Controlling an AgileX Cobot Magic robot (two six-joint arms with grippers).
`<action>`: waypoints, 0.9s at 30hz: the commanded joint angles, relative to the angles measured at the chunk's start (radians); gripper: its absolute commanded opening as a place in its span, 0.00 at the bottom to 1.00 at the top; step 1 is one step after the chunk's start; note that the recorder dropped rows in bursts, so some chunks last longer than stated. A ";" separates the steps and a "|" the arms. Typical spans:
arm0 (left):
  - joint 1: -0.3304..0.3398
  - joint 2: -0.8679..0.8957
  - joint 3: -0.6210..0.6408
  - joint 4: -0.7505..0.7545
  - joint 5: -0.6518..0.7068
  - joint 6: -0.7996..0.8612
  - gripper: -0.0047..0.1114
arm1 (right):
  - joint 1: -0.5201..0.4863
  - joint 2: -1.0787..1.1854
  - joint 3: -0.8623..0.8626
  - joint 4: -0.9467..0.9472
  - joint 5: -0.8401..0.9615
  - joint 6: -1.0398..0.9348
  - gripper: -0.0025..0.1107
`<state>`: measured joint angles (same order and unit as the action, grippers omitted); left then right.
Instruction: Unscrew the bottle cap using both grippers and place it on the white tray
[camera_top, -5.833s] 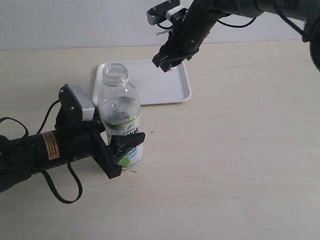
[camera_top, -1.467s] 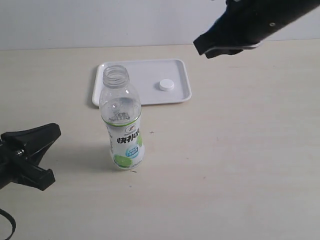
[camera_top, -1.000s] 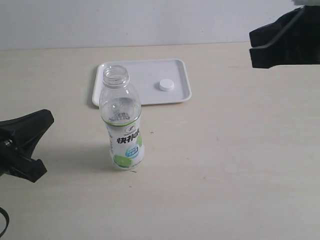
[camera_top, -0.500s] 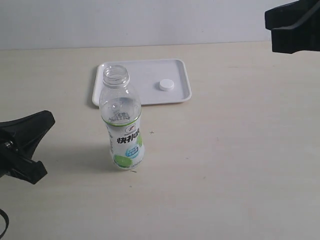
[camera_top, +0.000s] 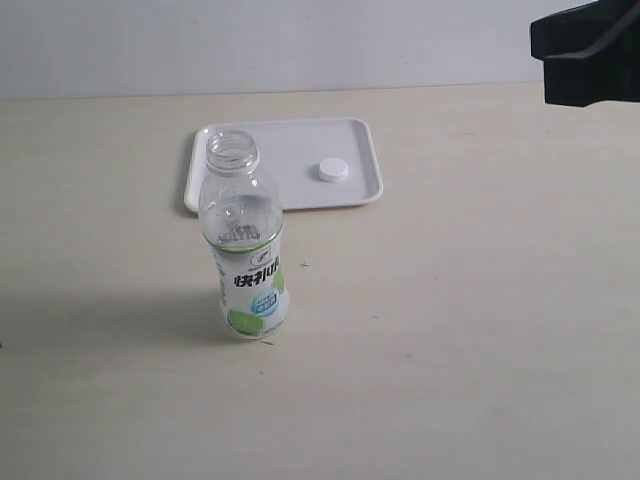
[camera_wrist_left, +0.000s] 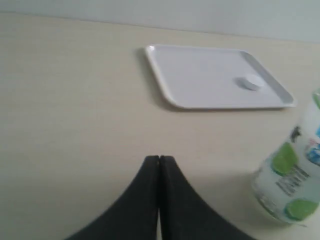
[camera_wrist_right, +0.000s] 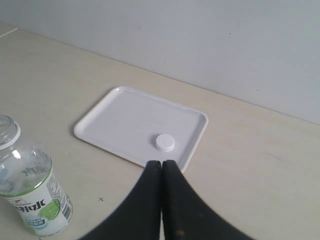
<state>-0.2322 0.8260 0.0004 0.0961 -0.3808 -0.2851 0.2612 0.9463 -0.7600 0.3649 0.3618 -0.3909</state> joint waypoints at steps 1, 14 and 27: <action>0.140 -0.234 0.000 -0.016 0.217 -0.004 0.04 | 0.001 -0.004 0.006 0.002 -0.006 0.001 0.02; 0.242 -0.631 0.000 0.049 0.549 0.071 0.04 | 0.001 -0.004 0.006 0.000 -0.006 0.001 0.02; 0.242 -0.826 0.000 0.069 0.742 0.075 0.04 | 0.001 -0.004 0.006 0.002 -0.006 0.001 0.02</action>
<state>0.0081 0.0113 0.0004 0.1575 0.3209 -0.2139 0.2612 0.9463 -0.7600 0.3649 0.3618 -0.3889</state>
